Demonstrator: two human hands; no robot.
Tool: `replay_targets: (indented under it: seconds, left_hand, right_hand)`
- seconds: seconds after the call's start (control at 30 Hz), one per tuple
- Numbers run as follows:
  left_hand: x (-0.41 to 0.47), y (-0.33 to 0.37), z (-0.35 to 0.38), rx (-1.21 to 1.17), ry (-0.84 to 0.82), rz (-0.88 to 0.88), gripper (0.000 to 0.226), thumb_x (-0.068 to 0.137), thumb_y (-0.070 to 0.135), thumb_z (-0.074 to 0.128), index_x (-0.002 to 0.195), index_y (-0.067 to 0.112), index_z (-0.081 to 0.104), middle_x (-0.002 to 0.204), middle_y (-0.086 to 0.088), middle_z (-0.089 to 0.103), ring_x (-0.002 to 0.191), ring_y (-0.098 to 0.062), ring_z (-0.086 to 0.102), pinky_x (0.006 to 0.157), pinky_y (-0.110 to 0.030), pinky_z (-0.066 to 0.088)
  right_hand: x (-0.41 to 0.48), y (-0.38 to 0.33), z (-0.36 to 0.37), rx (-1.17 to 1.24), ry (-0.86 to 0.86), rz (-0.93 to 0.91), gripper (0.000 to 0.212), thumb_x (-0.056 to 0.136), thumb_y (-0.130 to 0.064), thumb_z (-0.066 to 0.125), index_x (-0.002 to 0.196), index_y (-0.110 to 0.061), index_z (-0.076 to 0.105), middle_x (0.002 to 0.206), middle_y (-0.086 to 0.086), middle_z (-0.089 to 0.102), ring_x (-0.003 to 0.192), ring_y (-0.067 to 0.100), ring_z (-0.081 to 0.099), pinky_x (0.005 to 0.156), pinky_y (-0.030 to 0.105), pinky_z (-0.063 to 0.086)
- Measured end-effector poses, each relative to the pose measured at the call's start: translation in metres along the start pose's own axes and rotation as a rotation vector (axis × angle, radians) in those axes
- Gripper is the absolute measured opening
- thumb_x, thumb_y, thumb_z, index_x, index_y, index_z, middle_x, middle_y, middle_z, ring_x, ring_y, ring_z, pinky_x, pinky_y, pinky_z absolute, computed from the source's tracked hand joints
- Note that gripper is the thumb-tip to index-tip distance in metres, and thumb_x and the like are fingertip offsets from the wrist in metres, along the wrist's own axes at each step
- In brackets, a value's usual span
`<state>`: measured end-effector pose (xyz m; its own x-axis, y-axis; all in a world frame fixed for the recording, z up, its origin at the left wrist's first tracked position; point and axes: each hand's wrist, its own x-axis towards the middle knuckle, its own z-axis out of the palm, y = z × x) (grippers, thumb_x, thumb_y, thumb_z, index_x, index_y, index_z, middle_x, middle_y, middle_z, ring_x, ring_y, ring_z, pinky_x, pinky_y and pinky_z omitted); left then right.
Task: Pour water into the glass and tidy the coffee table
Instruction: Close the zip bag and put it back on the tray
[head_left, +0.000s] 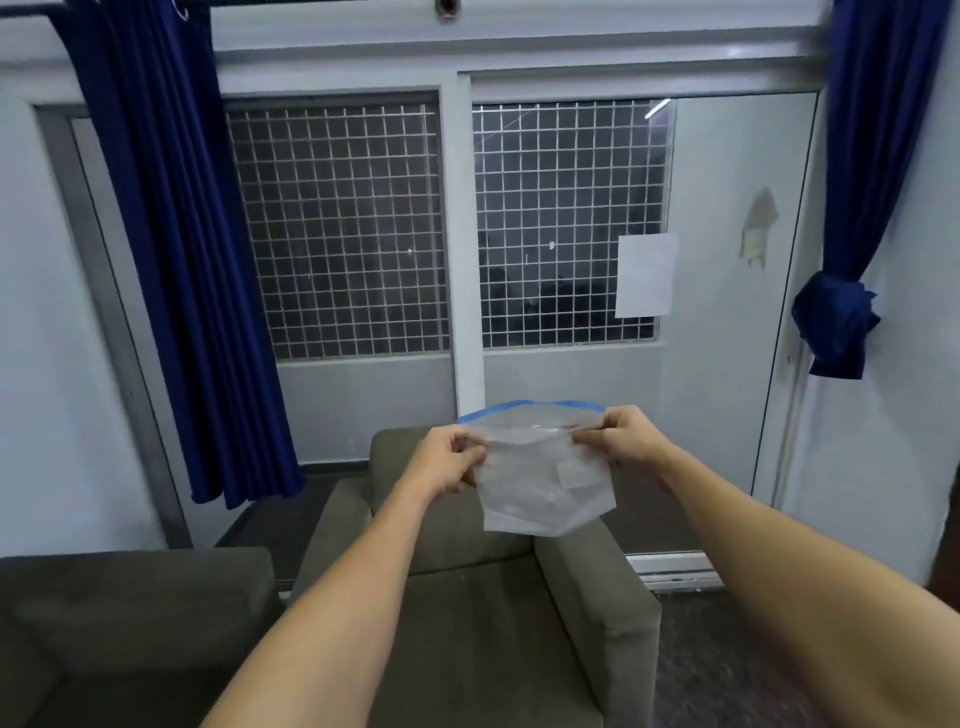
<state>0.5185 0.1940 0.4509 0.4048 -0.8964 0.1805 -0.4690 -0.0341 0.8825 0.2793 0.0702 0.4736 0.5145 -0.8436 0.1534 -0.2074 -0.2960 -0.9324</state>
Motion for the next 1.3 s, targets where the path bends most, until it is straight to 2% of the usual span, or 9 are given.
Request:
replay_targets:
  seconds: [0.1,0.2,0.43,0.57,0.8,0.9,1.03,1.2,1.3]
  left_hand:
    - [0.001,0.01,-0.006,0.013,0.035,0.029,0.012,0.098,0.008,0.064,0.104,0.018,0.067,0.073,0.002,0.07,0.048,-0.006,0.063,0.045,-0.024,0.047]
    - [0.001,0.017,-0.013,-0.029,0.059,0.059,0.015,0.098,0.005,0.063,0.099,0.019,0.059,0.067,0.002,0.067,0.045,-0.007,0.059,0.046,-0.024,0.049]
    - [0.003,0.019,-0.02,-0.099,0.093,0.063,0.04,0.094,-0.017,0.037,0.077,0.012,0.059,0.072,-0.01,0.058,0.042,-0.007,0.051,0.045,-0.022,0.05]
    - [0.003,0.02,-0.024,-0.12,0.068,0.016,0.045,0.092,-0.016,0.037,0.083,0.009,0.073,0.092,-0.015,0.071,0.066,-0.019,0.061,0.061,-0.028,0.059]
    - [-0.001,0.036,-0.018,-0.228,0.015,-0.107,0.025,0.09,0.007,0.057,0.105,0.003,0.077,0.099,-0.007,0.067,0.083,-0.02,0.059,0.067,-0.034,0.058]
    - [-0.001,0.034,-0.01,-0.194,0.006,-0.063,0.018,0.092,0.017,0.069,0.106,0.007,0.076,0.101,-0.001,0.07,0.086,-0.016,0.062,0.064,-0.029,0.055]
    - [0.002,0.031,0.01,-0.208,0.051,0.028,0.019,0.09,0.004,0.074,0.108,0.007,0.073,0.097,-0.001,0.071,0.086,-0.012,0.066,0.069,-0.02,0.054]
    - [0.014,0.033,0.052,-0.214,0.038,0.076,0.025,0.086,-0.007,0.074,0.093,0.016,0.066,0.093,-0.003,0.067,0.088,-0.02,0.064,0.075,-0.028,0.057]
    - [0.022,0.036,0.077,-0.125,0.001,0.089,0.034,0.085,-0.002,0.077,0.11,0.016,0.061,0.095,-0.006,0.062,0.086,-0.02,0.061,0.072,-0.029,0.055]
  right_hand:
    - [0.003,-0.005,0.0,0.022,-0.017,-0.047,0.033,0.089,0.015,0.061,0.106,-0.008,0.077,0.077,0.001,0.073,0.067,0.012,0.068,0.059,0.021,0.058]
    - [0.007,-0.006,0.0,0.058,-0.006,-0.068,0.033,0.087,0.012,0.065,0.108,-0.009,0.079,0.09,0.009,0.076,0.078,0.021,0.071,0.071,0.031,0.062]
    - [0.01,-0.014,-0.002,0.127,-0.006,-0.129,0.042,0.087,0.021,0.059,0.078,-0.012,0.081,0.089,0.006,0.077,0.077,0.021,0.069,0.07,0.031,0.06]
    - [0.01,-0.021,-0.004,0.111,-0.046,-0.094,0.057,0.083,0.029,0.046,0.063,-0.012,0.08,0.107,0.008,0.075,0.094,0.023,0.072,0.077,0.031,0.063]
    - [0.001,-0.027,-0.014,0.048,-0.134,-0.05,0.05,0.074,0.027,0.037,0.086,0.004,0.079,0.118,0.006,0.074,0.113,0.025,0.067,0.086,0.03,0.058]
    - [-0.003,-0.027,-0.019,0.096,-0.169,-0.022,0.038,0.08,0.008,0.045,0.101,0.01,0.076,0.12,0.009,0.074,0.113,0.029,0.065,0.093,0.035,0.051]
    - [-0.01,-0.022,-0.03,0.15,-0.167,0.055,0.043,0.084,-0.022,0.057,0.121,-0.005,0.07,0.127,0.012,0.071,0.116,0.029,0.064,0.102,0.043,0.049]
    - [-0.019,-0.006,-0.058,-0.287,-0.065,0.135,0.034,0.091,-0.009,0.07,0.125,-0.014,0.068,0.119,0.005,0.067,0.102,0.018,0.065,0.075,0.024,0.056]
    - [-0.023,0.008,-0.078,-0.453,-0.02,0.112,0.025,0.091,-0.005,0.07,0.115,-0.006,0.075,0.108,0.009,0.073,0.086,0.014,0.066,0.067,0.013,0.055]
